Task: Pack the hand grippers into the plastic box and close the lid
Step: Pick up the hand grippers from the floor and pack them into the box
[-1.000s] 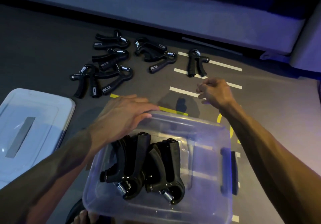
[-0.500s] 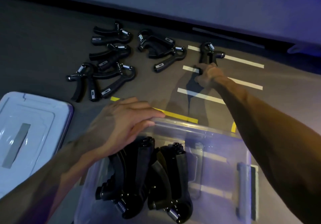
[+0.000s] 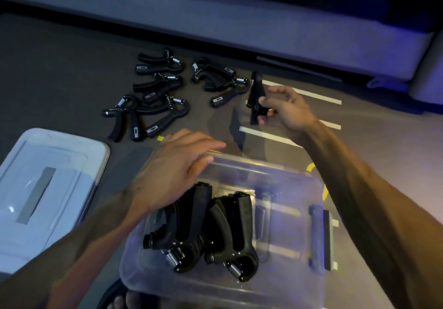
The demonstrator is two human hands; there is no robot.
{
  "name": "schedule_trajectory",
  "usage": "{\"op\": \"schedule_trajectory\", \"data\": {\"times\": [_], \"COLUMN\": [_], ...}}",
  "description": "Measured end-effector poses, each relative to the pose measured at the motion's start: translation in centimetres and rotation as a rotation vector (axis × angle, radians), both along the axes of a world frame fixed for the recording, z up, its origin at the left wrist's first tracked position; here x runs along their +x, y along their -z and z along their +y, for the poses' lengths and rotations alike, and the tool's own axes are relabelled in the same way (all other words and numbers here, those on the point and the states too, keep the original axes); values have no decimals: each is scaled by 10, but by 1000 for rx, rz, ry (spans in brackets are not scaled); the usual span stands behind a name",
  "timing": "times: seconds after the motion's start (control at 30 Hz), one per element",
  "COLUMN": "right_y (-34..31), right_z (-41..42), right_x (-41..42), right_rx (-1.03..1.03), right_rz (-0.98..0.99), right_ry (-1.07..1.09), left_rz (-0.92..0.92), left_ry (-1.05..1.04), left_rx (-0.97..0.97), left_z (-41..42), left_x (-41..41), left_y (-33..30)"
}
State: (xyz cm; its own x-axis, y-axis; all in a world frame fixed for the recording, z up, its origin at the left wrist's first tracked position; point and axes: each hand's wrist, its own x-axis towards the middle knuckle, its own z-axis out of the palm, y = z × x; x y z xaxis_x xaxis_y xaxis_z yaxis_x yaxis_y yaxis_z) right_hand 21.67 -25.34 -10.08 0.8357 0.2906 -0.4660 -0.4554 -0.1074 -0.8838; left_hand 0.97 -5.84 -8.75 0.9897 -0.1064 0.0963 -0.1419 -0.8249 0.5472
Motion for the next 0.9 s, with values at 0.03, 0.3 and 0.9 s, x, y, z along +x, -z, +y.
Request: {"op": "schedule_trajectory", "data": {"times": [0.03,0.3,0.9], "right_y": [-13,-78,-93], "right_z": [-3,-16,-67], "right_x": [-14,-130,-157], "right_rx": [133,443,159], "right_rz": [54,50,121], "right_ry": [-8,-363,-271], "left_rz": [-18,109,227], "left_ry": [-31,-258,-123], "left_rx": [-36,-639,-971], "left_z": [-3,-25,-24], "left_x": [-5,-35,-75], "left_y": [-6,-49,-72]}}
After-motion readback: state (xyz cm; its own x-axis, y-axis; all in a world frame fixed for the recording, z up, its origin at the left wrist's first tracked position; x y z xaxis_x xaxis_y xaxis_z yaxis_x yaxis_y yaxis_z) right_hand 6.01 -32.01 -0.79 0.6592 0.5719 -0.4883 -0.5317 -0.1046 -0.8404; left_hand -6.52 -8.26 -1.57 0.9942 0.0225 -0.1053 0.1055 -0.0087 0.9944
